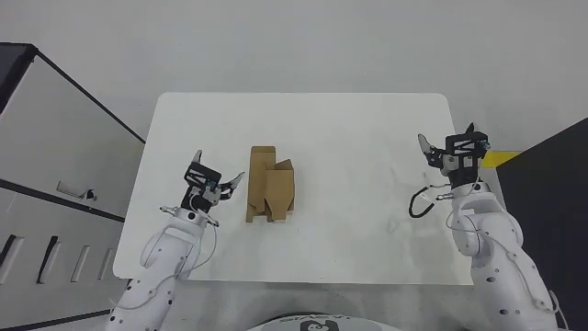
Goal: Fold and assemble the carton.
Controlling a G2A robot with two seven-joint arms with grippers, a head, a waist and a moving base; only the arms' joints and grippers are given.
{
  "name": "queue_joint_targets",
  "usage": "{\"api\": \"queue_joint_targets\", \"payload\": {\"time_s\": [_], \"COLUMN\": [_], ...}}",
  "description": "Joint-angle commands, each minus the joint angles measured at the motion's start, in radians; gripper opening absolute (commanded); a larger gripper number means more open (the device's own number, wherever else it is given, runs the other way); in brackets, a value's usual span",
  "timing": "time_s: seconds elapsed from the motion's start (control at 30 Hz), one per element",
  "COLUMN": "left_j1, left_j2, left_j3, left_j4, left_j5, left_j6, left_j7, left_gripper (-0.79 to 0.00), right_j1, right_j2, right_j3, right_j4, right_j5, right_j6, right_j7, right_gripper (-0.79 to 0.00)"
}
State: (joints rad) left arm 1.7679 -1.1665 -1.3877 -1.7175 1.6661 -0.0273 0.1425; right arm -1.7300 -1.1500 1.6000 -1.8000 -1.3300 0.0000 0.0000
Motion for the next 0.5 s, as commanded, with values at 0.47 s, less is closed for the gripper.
{"api": "queue_joint_targets", "payload": {"time_s": [0.47], "left_j1": [0.028], "left_j2": [0.012], "left_j3": [0.025], "left_j4": [0.014], "left_j5": [0.183], "left_j6": [-0.083], "left_j7": [0.055], "left_gripper": [0.0], "right_j1": [0.0], "right_j2": [0.0], "right_j3": [0.0], "right_j4": [0.0], "right_j5": [0.0], "right_j6": [0.0], "right_j7": [0.0], "right_gripper": [0.0]}}
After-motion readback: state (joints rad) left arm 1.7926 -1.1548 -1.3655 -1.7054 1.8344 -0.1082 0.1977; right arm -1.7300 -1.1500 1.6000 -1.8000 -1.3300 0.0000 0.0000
